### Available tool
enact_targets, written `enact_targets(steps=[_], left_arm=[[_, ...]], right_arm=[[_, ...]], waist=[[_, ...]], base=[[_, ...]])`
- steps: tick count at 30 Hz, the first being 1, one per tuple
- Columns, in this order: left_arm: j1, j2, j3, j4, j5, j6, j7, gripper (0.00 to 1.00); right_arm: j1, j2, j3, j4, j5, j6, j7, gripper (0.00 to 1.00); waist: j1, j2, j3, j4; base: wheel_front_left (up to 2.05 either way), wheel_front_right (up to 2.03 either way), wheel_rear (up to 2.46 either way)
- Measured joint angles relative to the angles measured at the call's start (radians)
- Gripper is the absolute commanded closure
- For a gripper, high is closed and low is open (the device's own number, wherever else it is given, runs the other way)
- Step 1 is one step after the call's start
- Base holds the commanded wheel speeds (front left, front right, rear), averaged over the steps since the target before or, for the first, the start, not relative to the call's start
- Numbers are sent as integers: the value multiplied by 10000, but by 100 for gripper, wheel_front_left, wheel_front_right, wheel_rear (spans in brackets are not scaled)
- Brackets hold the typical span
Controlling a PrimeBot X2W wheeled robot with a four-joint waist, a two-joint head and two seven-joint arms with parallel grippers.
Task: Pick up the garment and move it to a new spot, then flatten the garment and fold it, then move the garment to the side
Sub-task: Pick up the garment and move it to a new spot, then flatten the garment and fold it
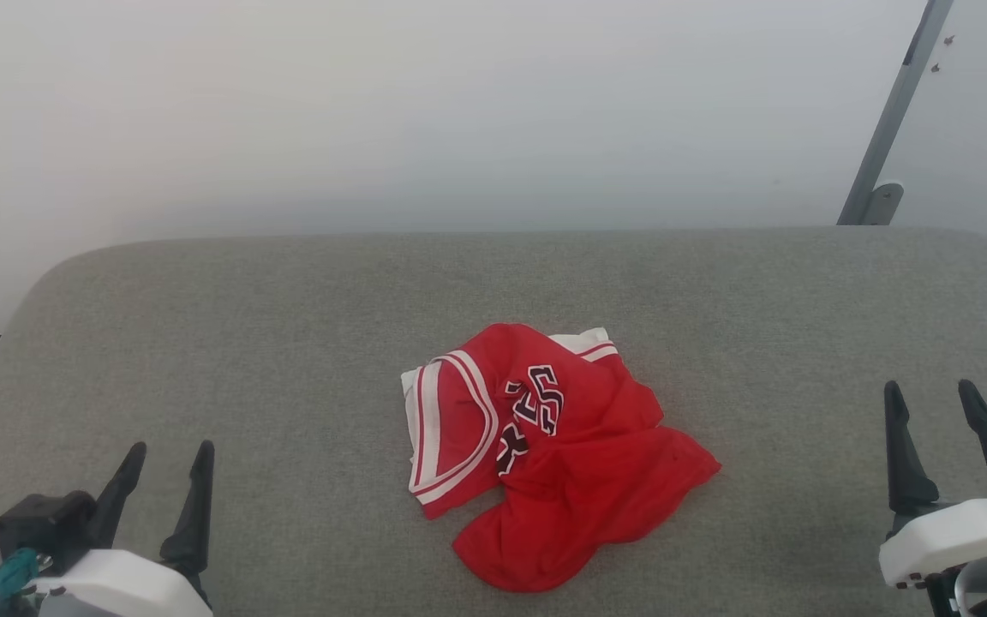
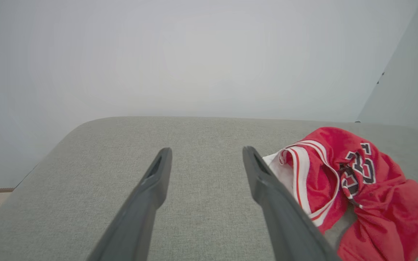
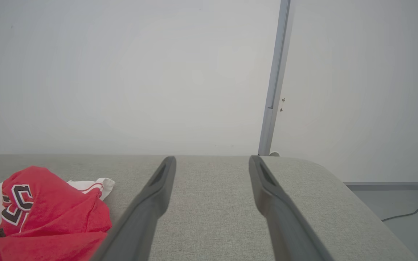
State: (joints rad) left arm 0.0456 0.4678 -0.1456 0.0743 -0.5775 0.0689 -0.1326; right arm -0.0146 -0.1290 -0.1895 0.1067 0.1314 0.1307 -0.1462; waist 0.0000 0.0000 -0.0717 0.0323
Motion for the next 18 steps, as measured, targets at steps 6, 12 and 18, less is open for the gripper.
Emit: enact_targets(steps=[6,12,18], left_arm=[[152,50,61,-268,-27,77,-31,0],[155,65,27,-414,-36,146,-50,0],[116,27,-56,-416,-36,155,-104,0]], right_arm=[[17,-10,77,-21,2,0,13,0],[17,-8,194,-79,2,0,15,0],[-36,-35,374,-113,88,0,125,0]], waist=[[0,0,11,21],[0,0,41,27],[0,0,149,67]], base=[[0,0,0],[0,0,0],[0,0,0]])
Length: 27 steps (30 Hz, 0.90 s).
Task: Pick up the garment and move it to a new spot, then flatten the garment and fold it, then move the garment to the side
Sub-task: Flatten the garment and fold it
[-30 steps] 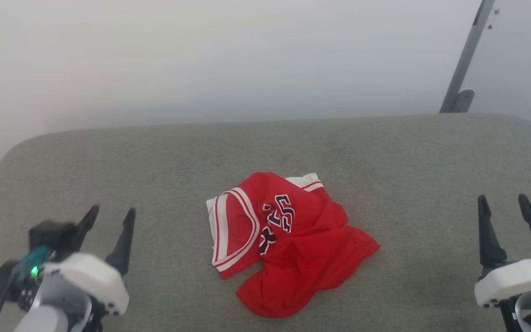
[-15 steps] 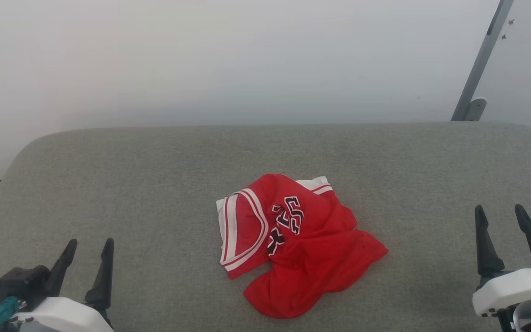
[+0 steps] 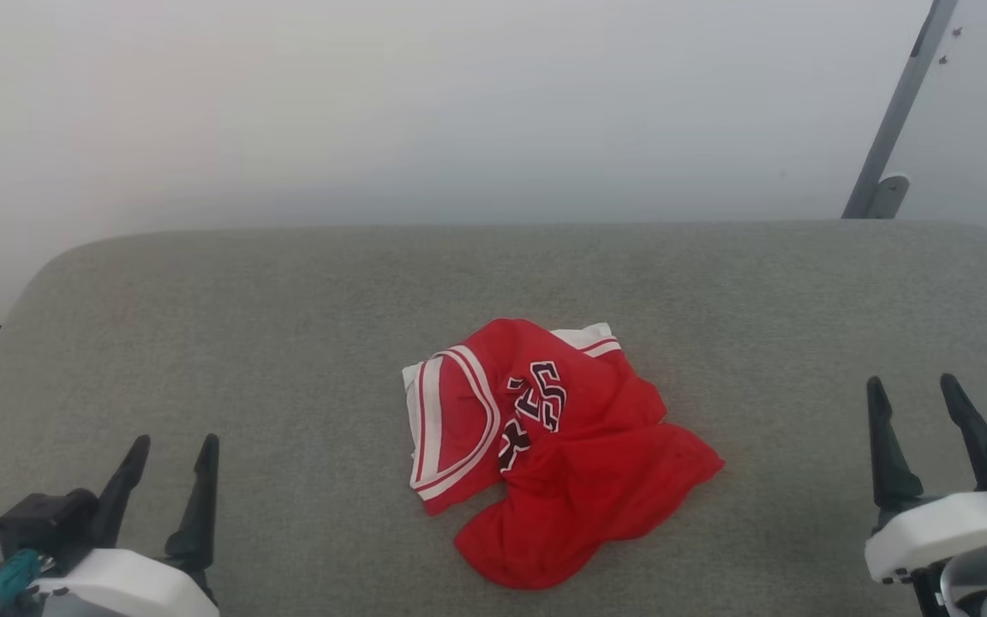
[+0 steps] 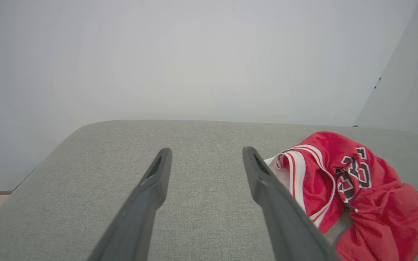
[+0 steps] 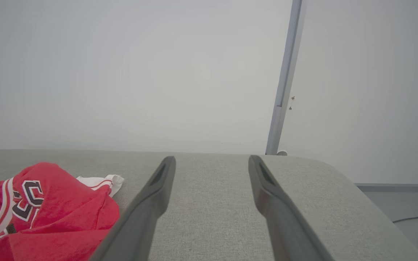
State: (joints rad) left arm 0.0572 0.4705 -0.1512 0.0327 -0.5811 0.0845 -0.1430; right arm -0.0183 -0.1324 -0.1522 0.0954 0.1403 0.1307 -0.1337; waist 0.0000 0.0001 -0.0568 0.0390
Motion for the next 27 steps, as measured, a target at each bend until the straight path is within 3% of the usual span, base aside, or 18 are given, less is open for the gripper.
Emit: enact_targets(steps=[9,27], left_arm=[[-440,-355,-447,6,2,-167,-134,0],[-1901,-1078,-1427,686,282,-765,-548,0]], right_arm=[[-934,-479,965,458,324,0,477,0],[-4350,-2844,3670,2924,2527,0,3133,0]], waist=[[0,0,274,643],[0,0,1747,2744]], base=[[0,0,0],[0,0,0]])
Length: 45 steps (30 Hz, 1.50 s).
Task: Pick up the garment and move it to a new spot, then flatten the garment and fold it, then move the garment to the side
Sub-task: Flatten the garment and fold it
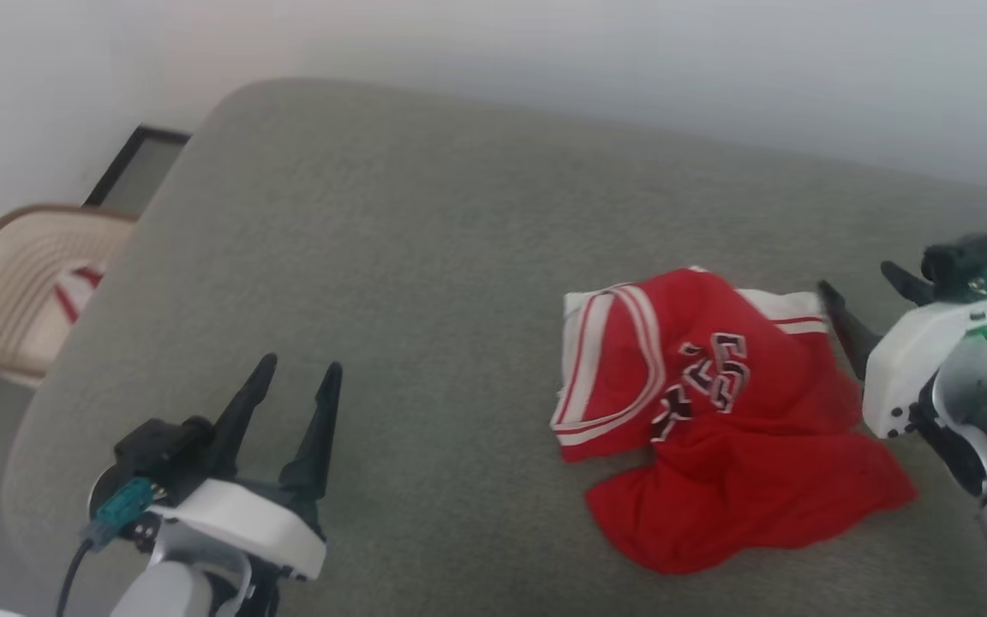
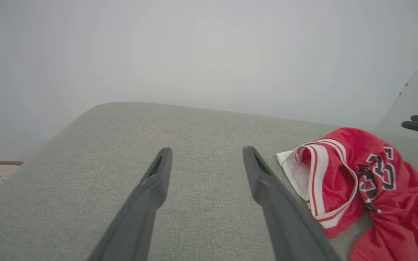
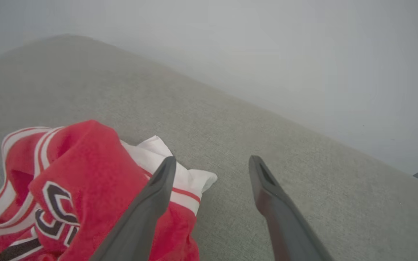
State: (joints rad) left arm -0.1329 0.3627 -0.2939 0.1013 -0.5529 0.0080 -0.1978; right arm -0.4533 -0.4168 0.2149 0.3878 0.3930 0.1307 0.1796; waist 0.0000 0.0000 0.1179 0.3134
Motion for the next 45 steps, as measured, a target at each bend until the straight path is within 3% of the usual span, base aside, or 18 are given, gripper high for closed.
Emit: enact_targets(steps=[10,18,19,20,26,35,45], left_arm=[[-777,-550,-416,575,92,-259,-253,0],[-1035,-836,-550,1016,94,-395,-422,0],[-1069,-838,-548,1078,94,-405,-430,0],[-1119,-838,-546,1133,94,-407,-431,0],[-1136,-771,-385,1319,88,-416,-506,0],[-945,-479,-138,1285,48,-391,-550,0],[-618,-98,90,1152,-123,-349,-489,0]], right_arm=[[-1414,-1141,1864,1503,1471,2,2150,0],[-2457,-1333,2487,2759,2249,0,3141,0],[-2557,-1325,2566,2871,2336,-2,3139,87],[-2651,-1335,2685,2947,2337,0,3129,100],[-2909,-1193,3095,3020,2746,10,2721,100],[-3006,-1910,3164,2343,3099,10,1987,100],[-1580,-2957,1858,1630,3060,8,1871,100]], waist=[[0,0,996,1094],[0,0,1494,1602],[0,0,1516,1632],[1,0,1527,1652],[0,0,1392,1481],[1,0,947,691],[0,0,322,-535]], base=[[0,0,0],[0,0,0],[0,0,0],[0,0,0],[0,0,0],[0,0,0],[0,0,0]])
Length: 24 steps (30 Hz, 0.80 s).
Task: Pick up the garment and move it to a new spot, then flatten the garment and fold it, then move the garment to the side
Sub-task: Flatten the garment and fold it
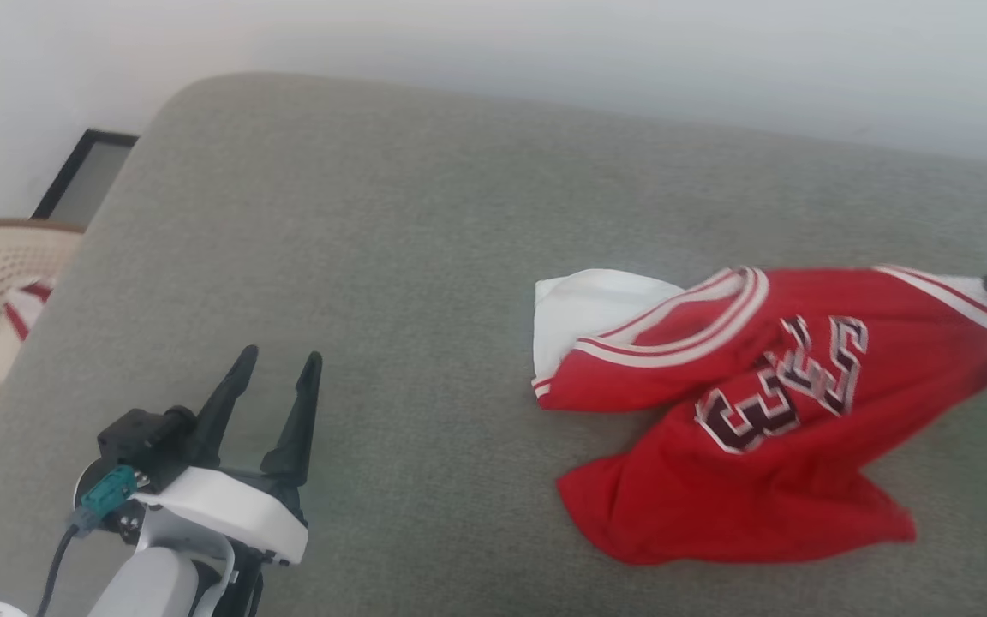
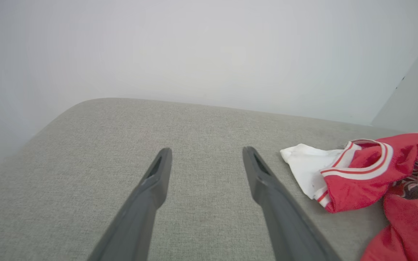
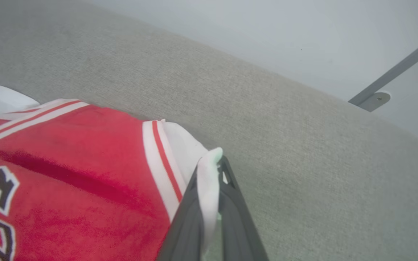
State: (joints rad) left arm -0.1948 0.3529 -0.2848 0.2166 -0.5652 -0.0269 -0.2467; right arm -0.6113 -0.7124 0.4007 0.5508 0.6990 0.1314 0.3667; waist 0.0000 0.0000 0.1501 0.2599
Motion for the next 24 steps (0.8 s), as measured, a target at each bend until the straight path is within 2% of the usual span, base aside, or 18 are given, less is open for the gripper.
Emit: enact_targets(steps=[7,12,18,19,20,21,24], left_arm=[[81,63,-40,-58,-50,40,73,0],[81,127,-107,-42,-58,31,161,0],[80,280,-226,-46,-63,-109,357,0],[79,339,-267,-59,-63,-132,447,0],[78,420,-311,-81,-63,-151,556,0],[74,483,-336,-117,-67,-215,667,0],[43,690,-464,-313,-140,-341,1133,0]], right_arm=[[1854,29,-1607,27,44,0,109,100],[2900,614,-2472,418,-236,0,117,100],[3010,1381,-2861,591,-700,0,-17,100],[2983,1465,-2874,570,-784,0,-38,81],[2951,1519,-2890,499,-884,0,-77,53],[2905,1569,-2907,401,-957,0,-115,0],[2782,1728,-2934,65,-1108,0,-270,0]], waist=[[0,0,-306,-400],[0,0,-376,-427],[0,0,-494,-550],[0,1,-529,-591],[0,0,-566,-640],[0,0,-605,-697],[-1,0,-731,-905]], base=[[0,0,0],[0,0,0],[0,0,0],[0,0,0],[0,0,0],[0,0,0],[0,0,0]])
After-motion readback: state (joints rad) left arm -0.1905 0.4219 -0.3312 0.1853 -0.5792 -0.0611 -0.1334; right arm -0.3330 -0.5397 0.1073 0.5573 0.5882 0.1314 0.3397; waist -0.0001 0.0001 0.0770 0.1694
